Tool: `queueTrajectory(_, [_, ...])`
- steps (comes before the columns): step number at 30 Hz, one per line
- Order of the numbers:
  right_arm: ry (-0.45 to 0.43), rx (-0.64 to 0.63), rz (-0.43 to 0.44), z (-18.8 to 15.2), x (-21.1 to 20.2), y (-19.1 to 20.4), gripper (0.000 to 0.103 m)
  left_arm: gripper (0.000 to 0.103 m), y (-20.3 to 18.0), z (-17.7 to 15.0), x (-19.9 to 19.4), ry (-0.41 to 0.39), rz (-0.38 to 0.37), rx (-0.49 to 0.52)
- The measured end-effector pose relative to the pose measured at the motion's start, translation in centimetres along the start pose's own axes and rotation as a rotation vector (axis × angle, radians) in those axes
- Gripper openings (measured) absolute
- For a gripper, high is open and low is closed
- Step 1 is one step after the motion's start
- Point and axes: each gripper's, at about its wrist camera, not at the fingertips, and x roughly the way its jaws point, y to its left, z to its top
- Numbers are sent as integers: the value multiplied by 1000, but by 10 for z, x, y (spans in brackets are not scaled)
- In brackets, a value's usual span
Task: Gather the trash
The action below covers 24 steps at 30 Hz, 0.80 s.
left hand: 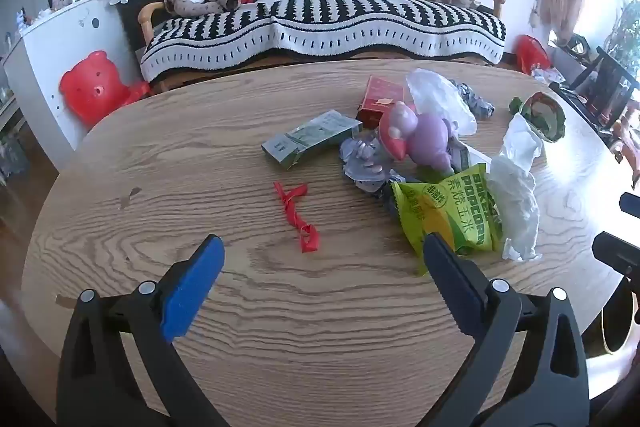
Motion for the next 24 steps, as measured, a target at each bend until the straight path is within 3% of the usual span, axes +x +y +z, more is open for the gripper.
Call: queueTrajectory(24, [-9,-1,1,0,-1,-1,97,97,-1,-1,1,0,0,2])
